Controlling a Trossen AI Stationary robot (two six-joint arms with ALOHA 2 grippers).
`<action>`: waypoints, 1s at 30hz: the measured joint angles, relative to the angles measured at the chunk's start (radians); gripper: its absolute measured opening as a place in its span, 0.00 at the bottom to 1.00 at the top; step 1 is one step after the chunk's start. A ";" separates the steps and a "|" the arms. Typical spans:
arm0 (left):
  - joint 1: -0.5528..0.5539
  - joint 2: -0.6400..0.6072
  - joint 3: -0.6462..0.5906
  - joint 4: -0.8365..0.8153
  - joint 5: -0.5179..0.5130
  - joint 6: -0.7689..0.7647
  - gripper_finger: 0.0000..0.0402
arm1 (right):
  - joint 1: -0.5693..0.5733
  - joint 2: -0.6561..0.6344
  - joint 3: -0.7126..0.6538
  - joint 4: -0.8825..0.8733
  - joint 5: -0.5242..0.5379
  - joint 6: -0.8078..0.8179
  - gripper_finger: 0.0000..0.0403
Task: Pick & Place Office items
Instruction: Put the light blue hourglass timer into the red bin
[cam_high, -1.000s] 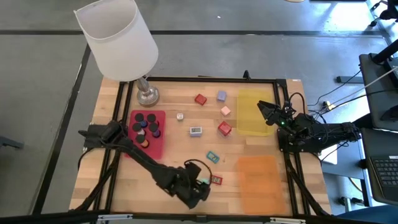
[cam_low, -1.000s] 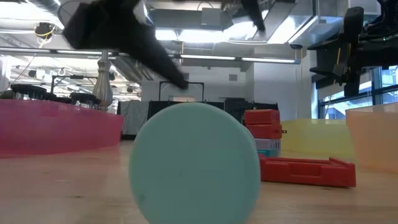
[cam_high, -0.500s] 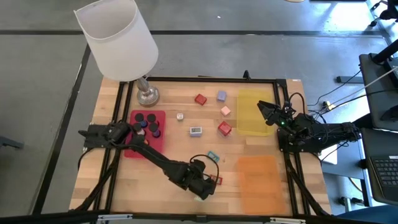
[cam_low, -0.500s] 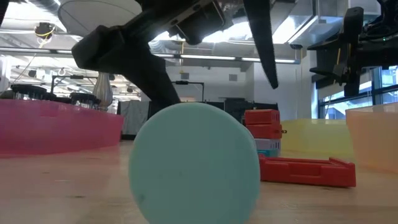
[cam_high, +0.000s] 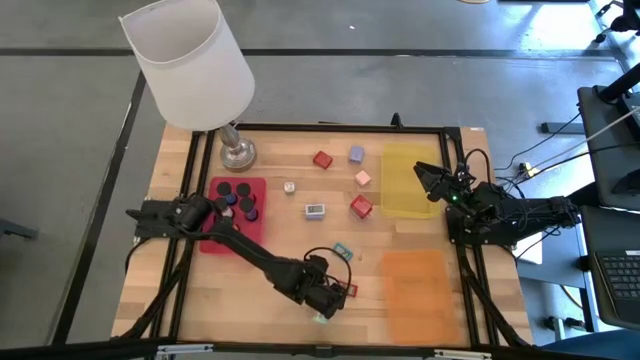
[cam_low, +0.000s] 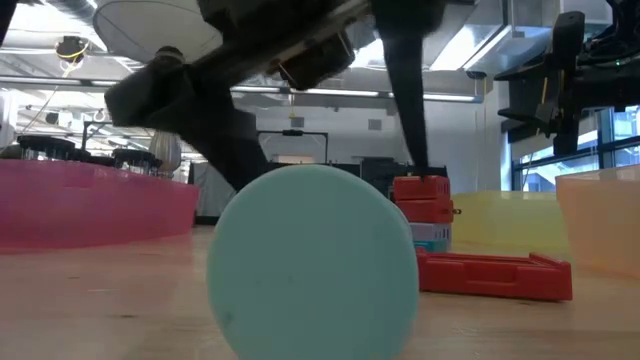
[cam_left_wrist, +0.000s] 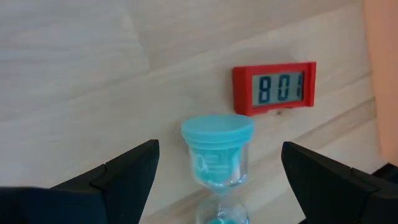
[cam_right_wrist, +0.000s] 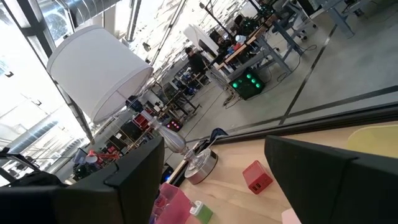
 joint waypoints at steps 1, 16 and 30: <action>0.000 0.006 0.000 0.014 0.003 0.000 0.84 | 0.000 0.000 0.000 0.000 0.000 0.000 0.70; 0.006 0.054 -0.001 0.052 0.024 0.025 0.78 | 0.000 0.000 0.000 0.000 0.000 0.000 0.70; 0.006 0.081 0.003 0.050 0.013 0.117 0.58 | 0.000 0.000 0.000 -0.001 0.000 0.000 0.70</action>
